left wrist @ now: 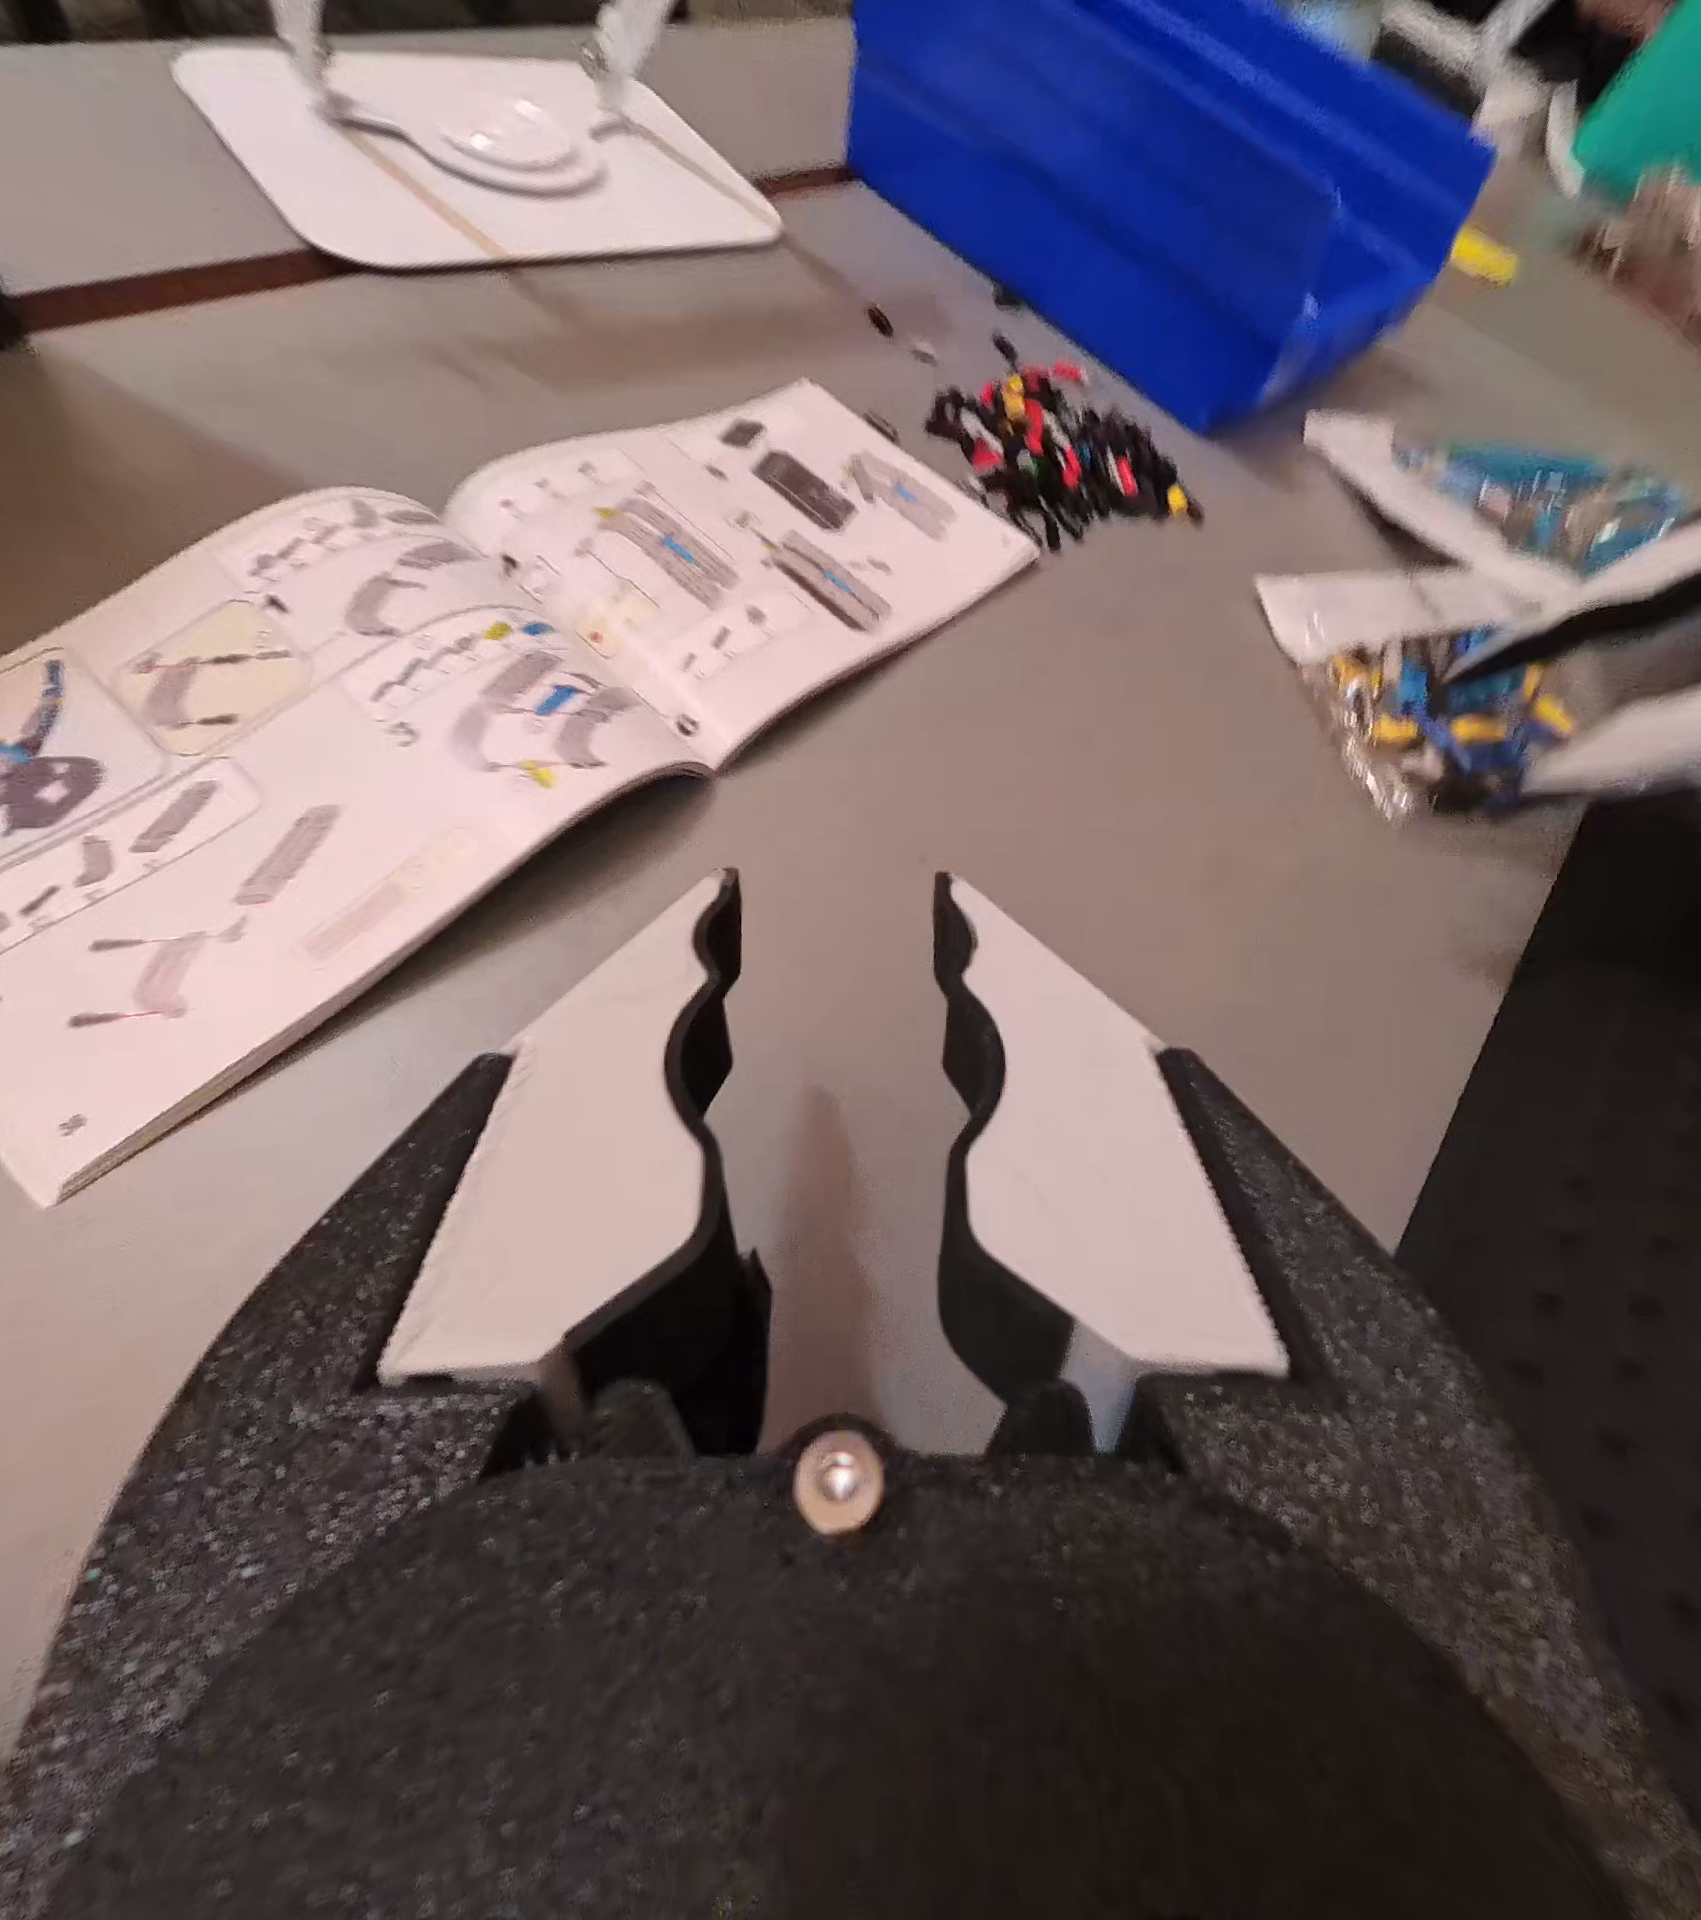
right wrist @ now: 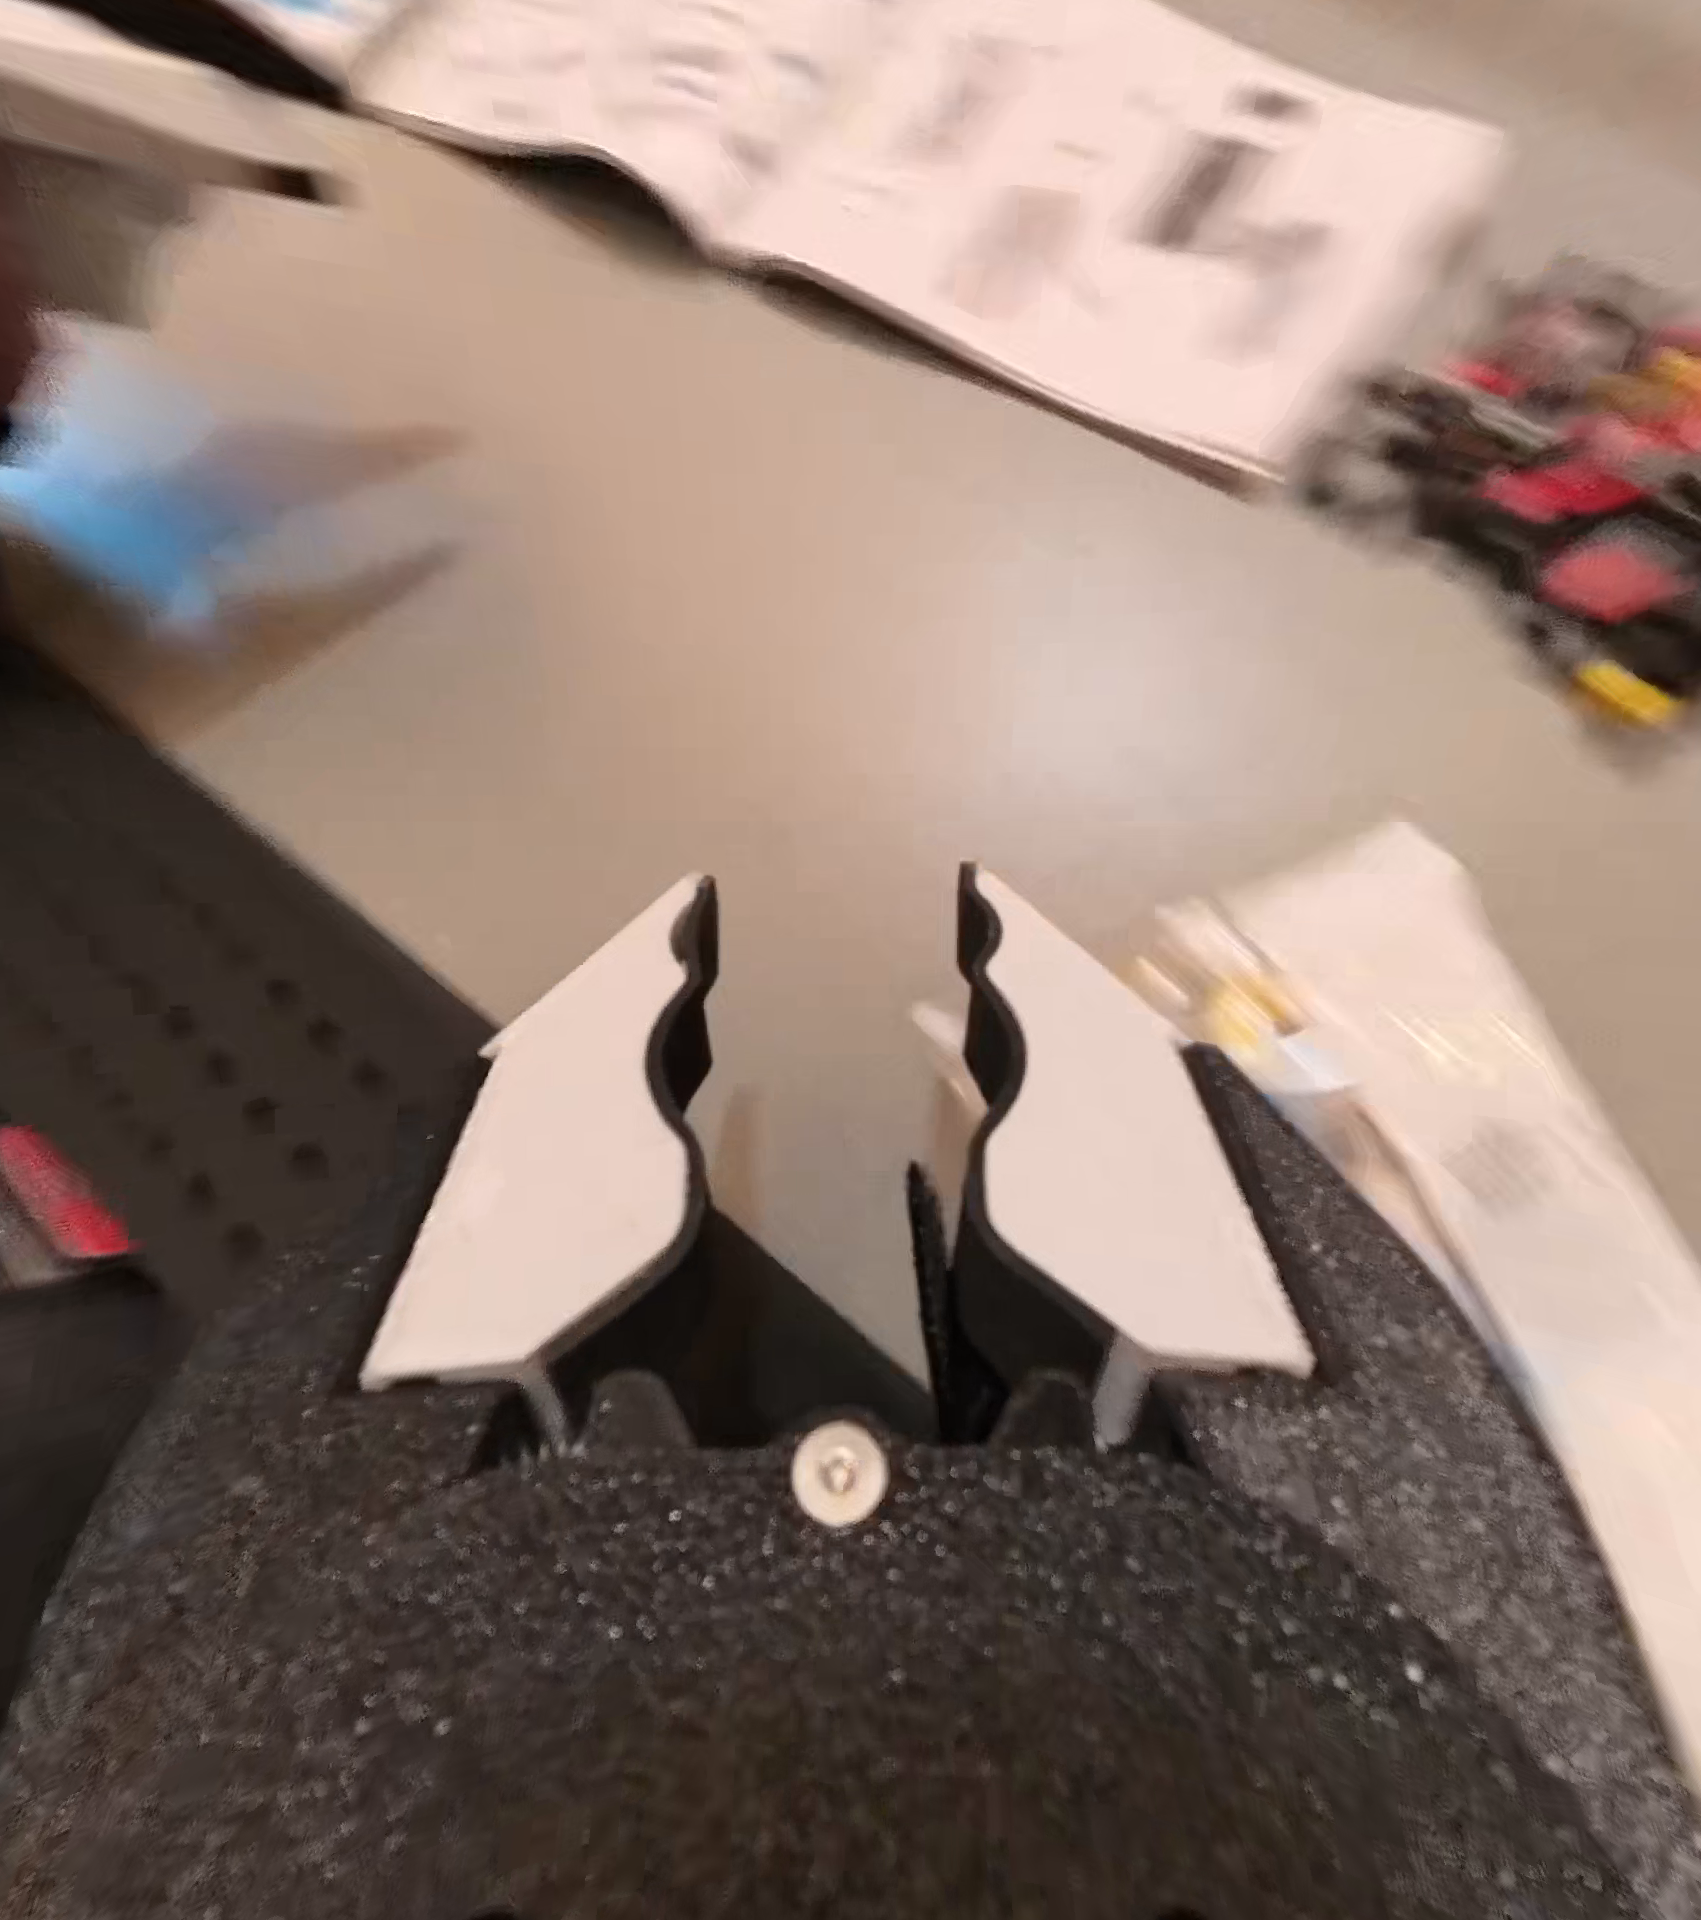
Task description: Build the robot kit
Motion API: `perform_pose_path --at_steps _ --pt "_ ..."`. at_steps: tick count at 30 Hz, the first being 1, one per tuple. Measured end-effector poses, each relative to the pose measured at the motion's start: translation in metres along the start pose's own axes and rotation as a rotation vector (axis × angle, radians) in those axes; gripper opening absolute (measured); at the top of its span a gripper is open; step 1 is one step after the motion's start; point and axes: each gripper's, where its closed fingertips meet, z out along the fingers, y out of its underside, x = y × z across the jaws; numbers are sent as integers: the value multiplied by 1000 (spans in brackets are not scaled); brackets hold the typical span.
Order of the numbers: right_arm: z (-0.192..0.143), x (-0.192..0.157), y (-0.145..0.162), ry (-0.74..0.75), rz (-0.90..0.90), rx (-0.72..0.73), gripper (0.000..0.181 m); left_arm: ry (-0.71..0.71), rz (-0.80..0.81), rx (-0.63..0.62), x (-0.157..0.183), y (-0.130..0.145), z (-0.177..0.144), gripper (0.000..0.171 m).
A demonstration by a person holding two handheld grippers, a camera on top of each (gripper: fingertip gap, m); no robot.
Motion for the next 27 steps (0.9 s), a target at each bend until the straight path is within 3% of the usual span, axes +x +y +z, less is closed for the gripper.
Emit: perform_pose_path --at_steps 3,6,9,12,14,21,24,27 --pt "46 -83 -46 -294 -130 -4 45 -71 -19 18 -26 -9 -5 41" --pt "83 -119 -84 -365 -254 1 44 -207 23 67 -60 -19 -12 54" --pt "122 -104 -119 -266 -268 89 41 -280 63 92 -84 -21 -12 56" --pt "143 -78 -140 -247 -74 207 41 -286 51 104 -86 -20 -8 57" --pt "144 -68 -140 -242 -6 256 41 -259 51 137 -76 -24 -4 56" --pt "140 -48 -130 -150 -45 261 37 -169 81 80 -56 -16 13 54" --pt "128 -33 -130 -94 -34 275 37 -172 80 60 -58 -11 14 53" --pt "71 -8 -110 -54 -52 274 45 -167 68 60 -59 -11 15 53"
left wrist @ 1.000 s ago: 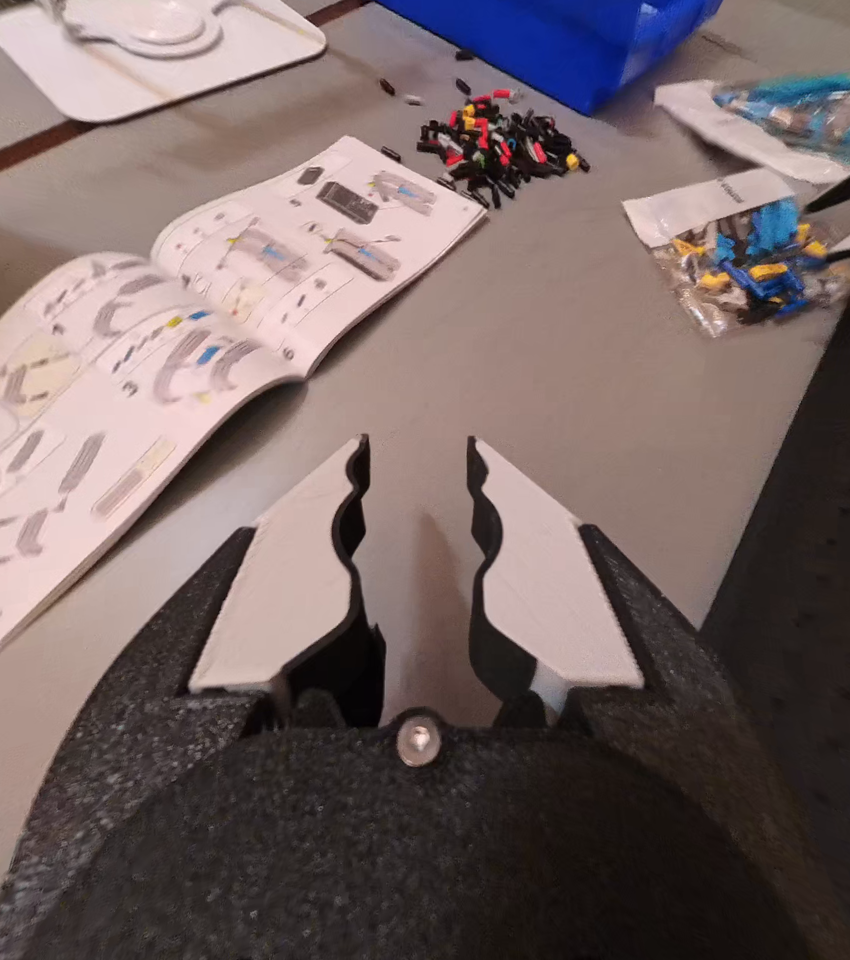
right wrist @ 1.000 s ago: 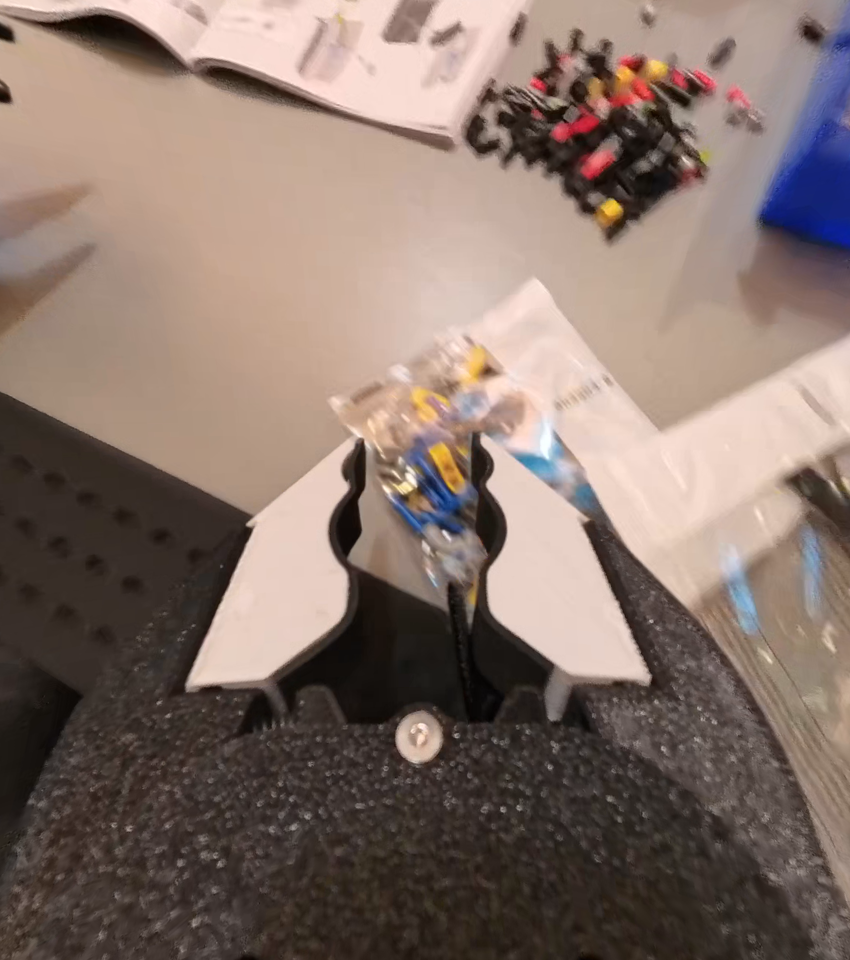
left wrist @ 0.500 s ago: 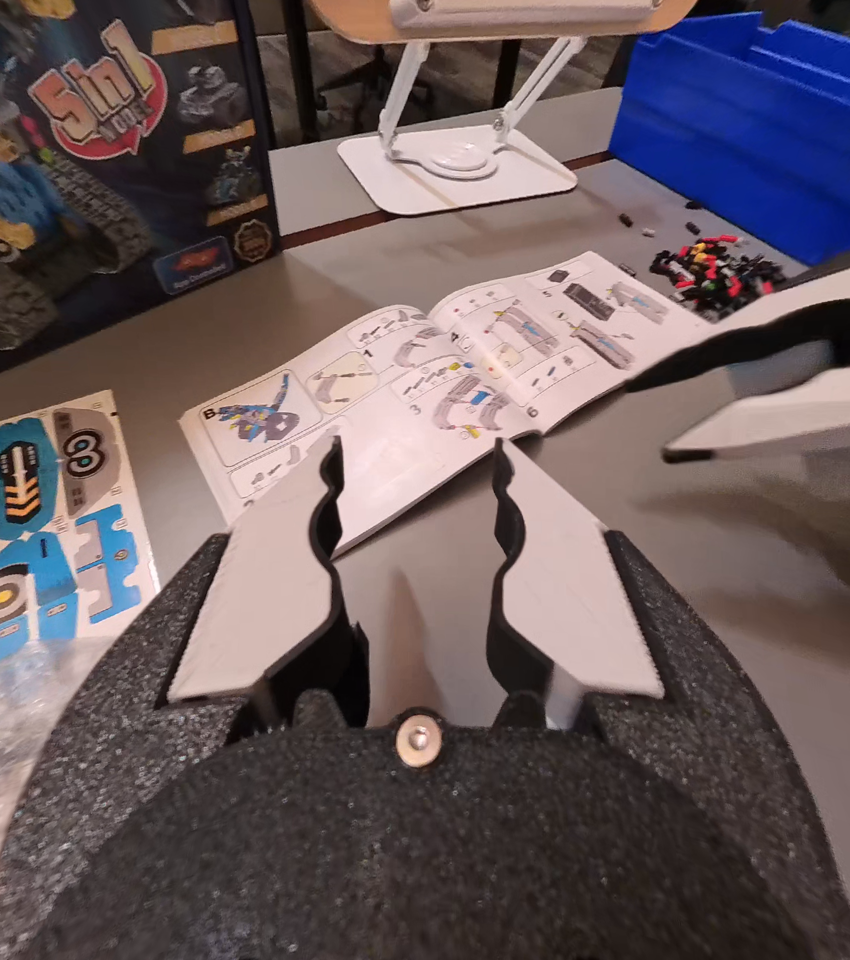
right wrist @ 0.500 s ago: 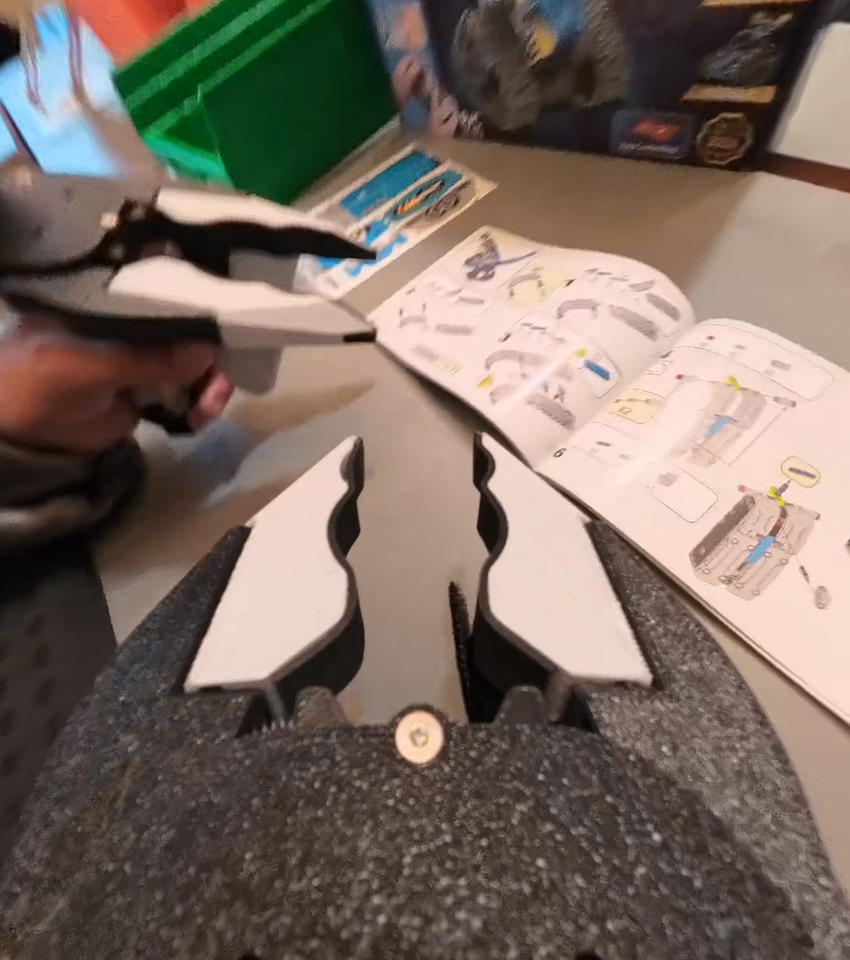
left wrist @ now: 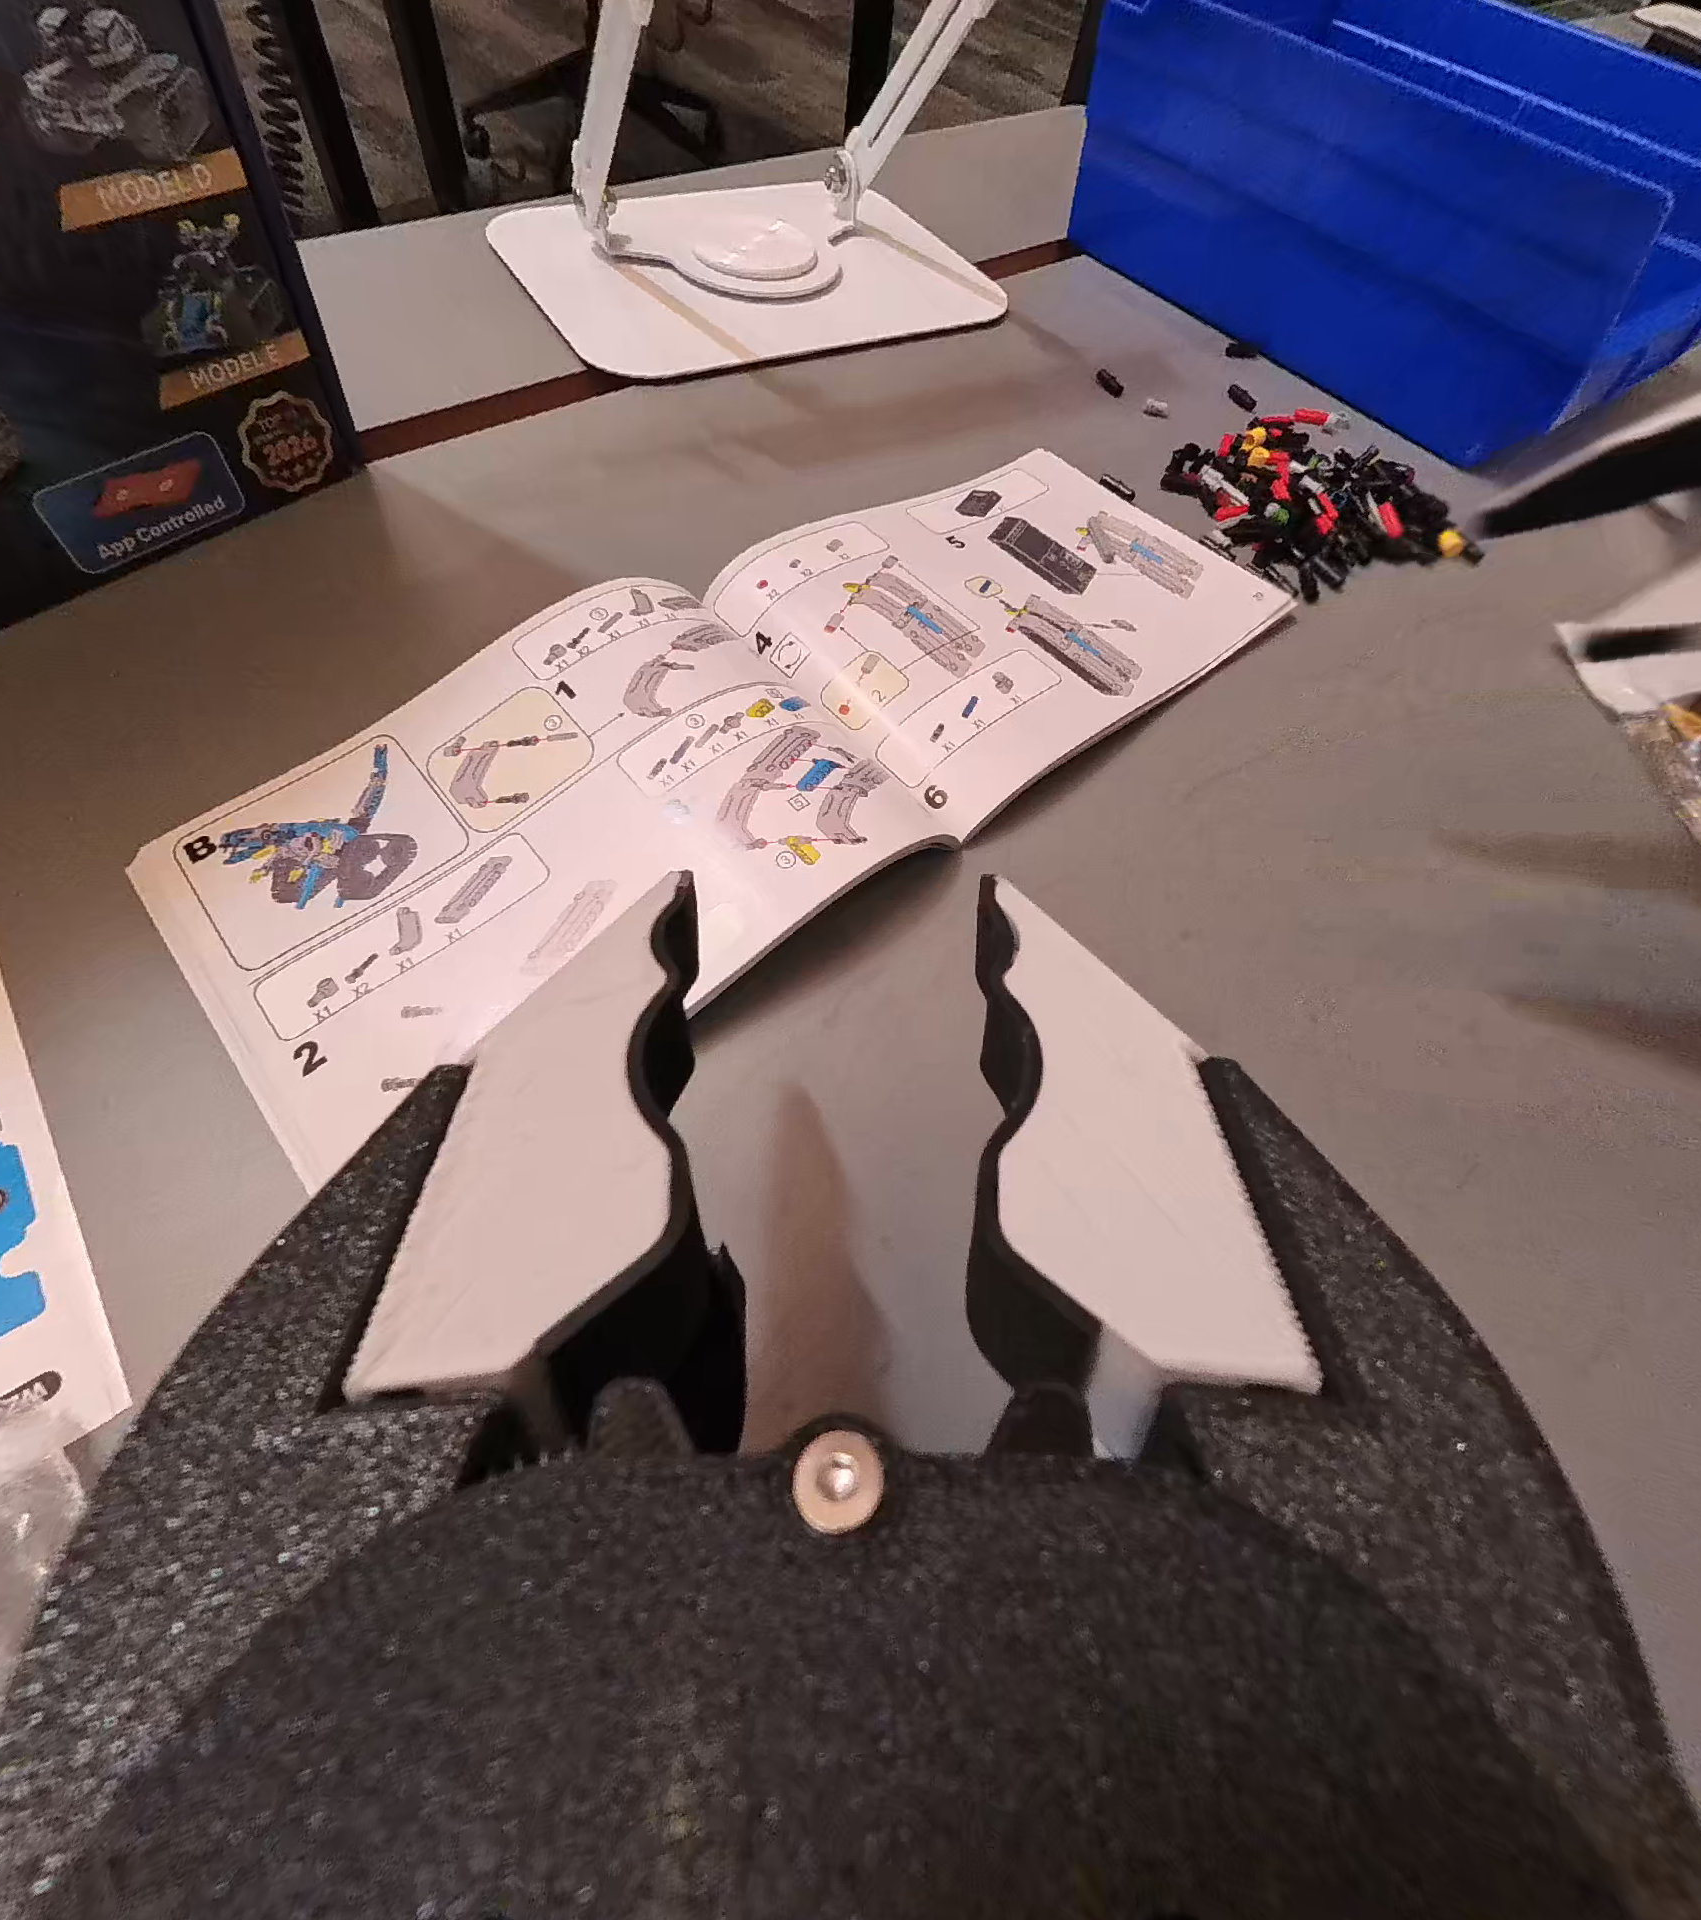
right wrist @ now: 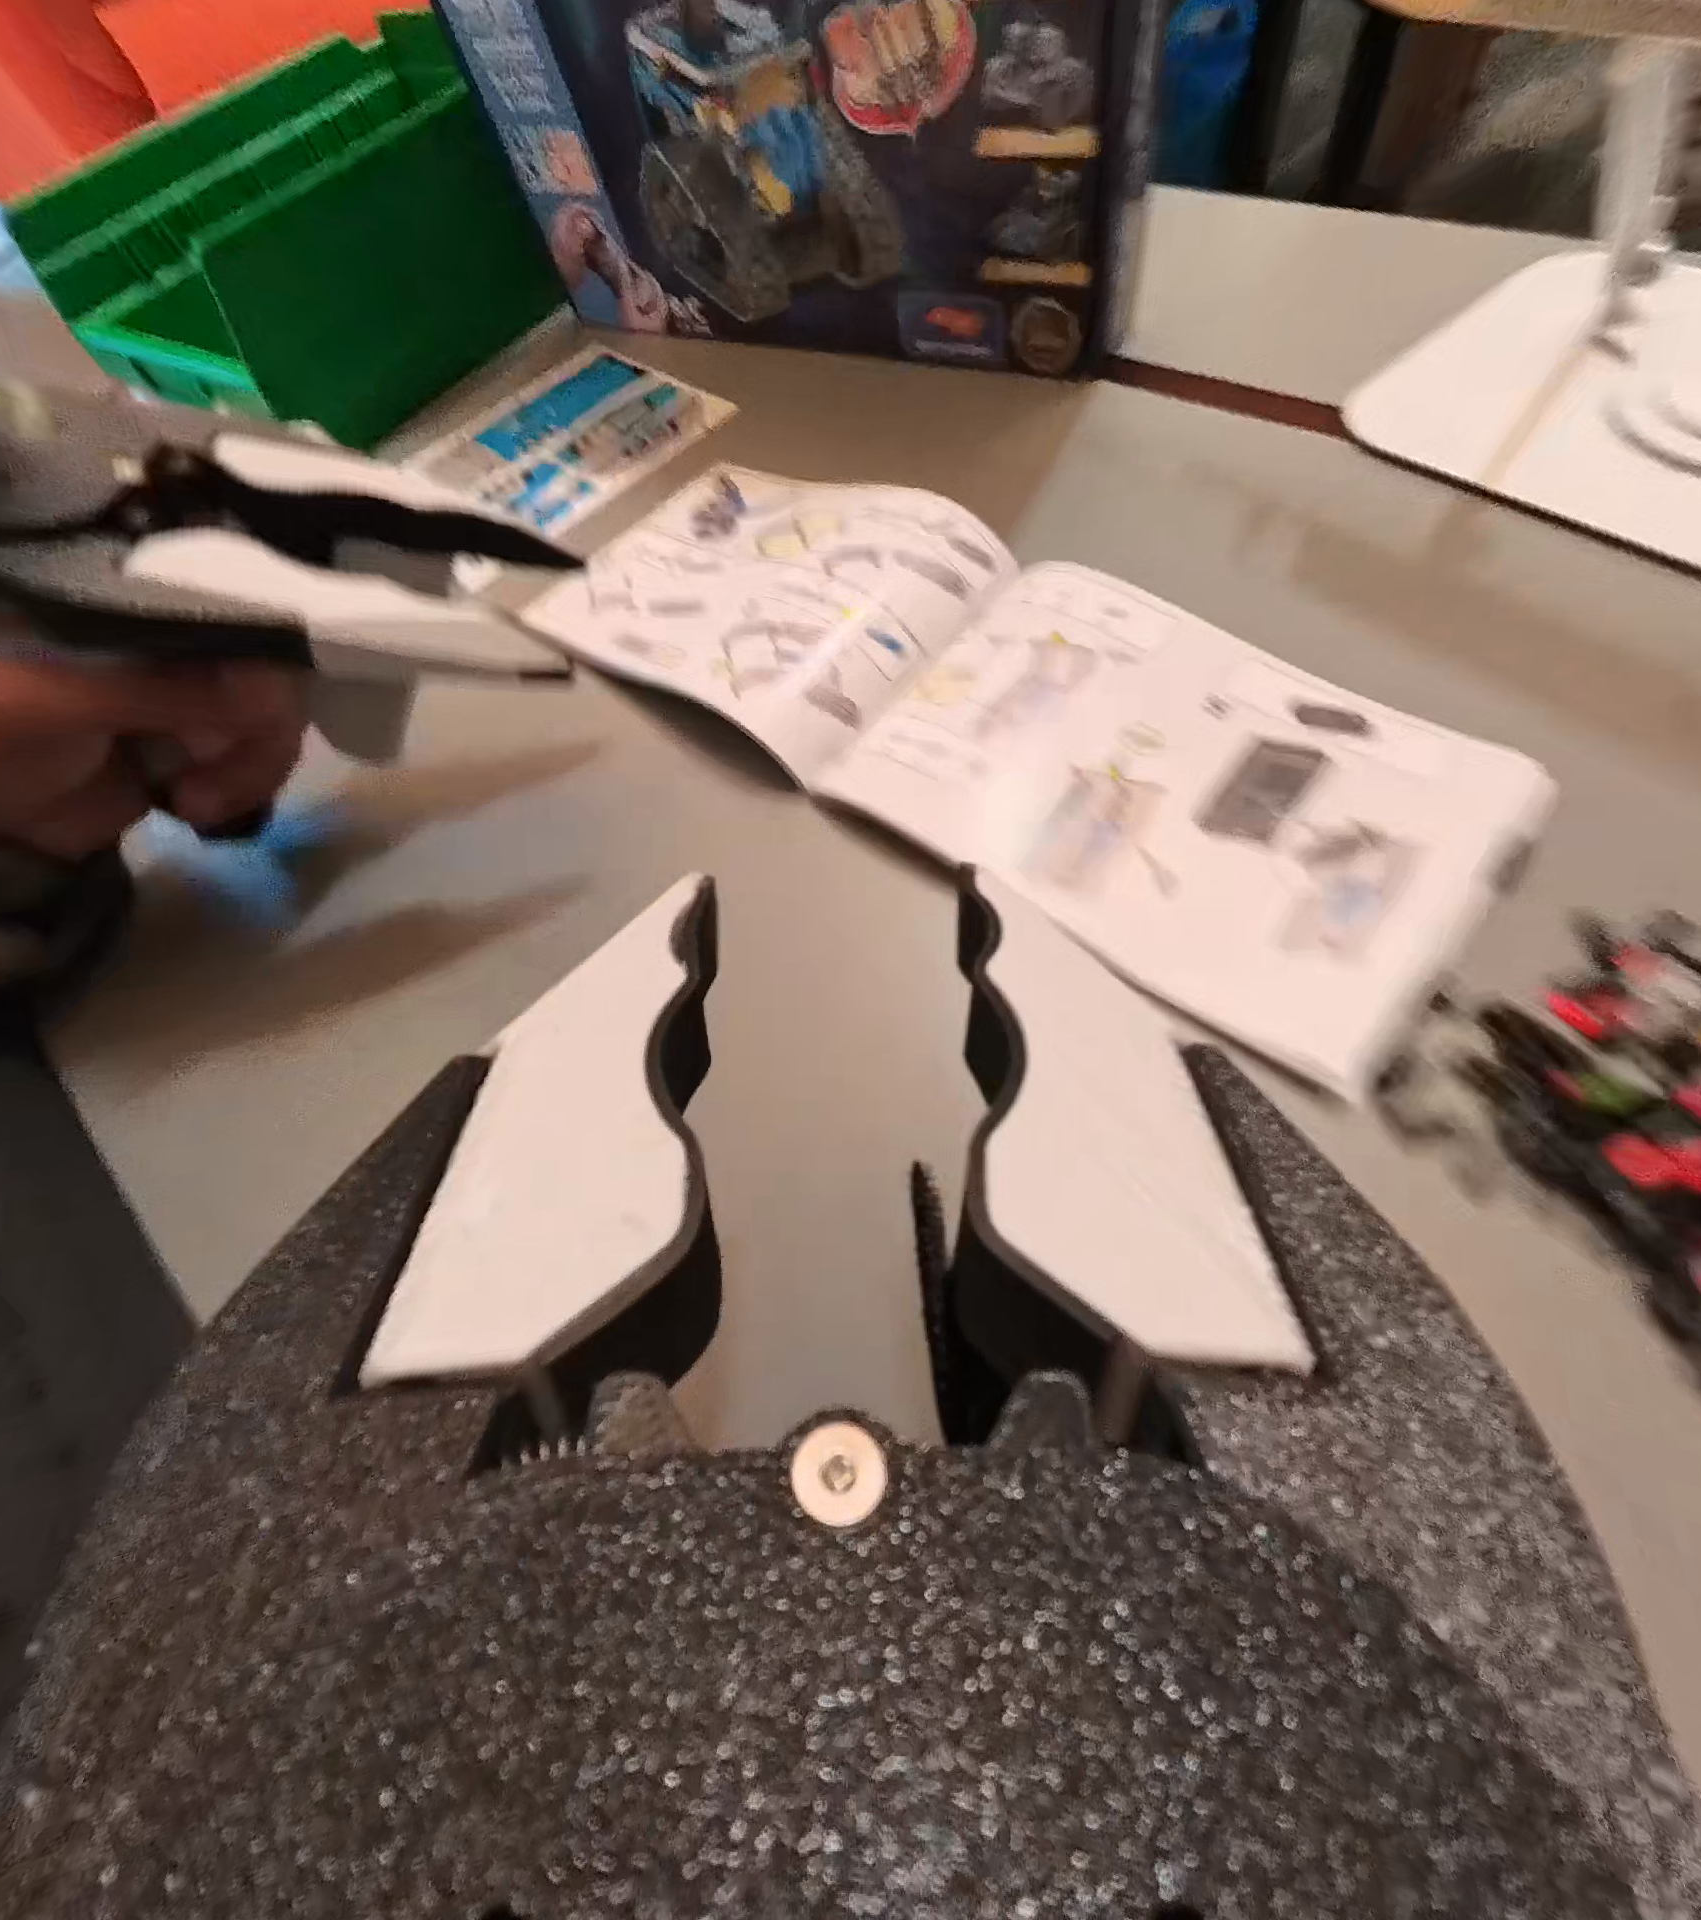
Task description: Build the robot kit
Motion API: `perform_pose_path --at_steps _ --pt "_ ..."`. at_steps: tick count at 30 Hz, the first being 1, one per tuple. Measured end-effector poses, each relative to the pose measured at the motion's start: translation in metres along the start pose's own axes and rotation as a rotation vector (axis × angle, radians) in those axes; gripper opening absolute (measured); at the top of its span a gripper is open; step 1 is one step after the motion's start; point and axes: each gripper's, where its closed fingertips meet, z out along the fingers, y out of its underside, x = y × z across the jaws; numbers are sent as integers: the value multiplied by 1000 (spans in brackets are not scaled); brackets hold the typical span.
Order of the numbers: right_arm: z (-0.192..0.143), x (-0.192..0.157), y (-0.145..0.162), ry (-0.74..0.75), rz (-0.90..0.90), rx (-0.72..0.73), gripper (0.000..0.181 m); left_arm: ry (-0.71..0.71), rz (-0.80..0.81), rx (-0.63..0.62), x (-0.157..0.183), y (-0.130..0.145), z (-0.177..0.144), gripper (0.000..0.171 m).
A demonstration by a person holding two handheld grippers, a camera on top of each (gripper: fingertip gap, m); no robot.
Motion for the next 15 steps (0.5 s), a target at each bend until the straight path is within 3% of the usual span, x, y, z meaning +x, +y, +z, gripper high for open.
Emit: perform_pose_path --at_steps 3,6,8,10,13,15 --pt "-94 50 53 193 -20 -174 56 4 -9 -5 0 2 0 53" --pt "-195 99 131 430 15 -396 56 35 -12 -30 8 6 2 53" --pt "-241 113 178 529 44 -520 55 75 1 -70 19 13 7 53" --pt "-246 103 180 506 69 -458 55 94 34 -102 29 17 9 53" --pt "-202 64 132 326 66 -221 49 151 49 -108 53 11 8 51" --pt "-188 75 127 395 -1 -282 57 285 40 -170 86 7 0 52"
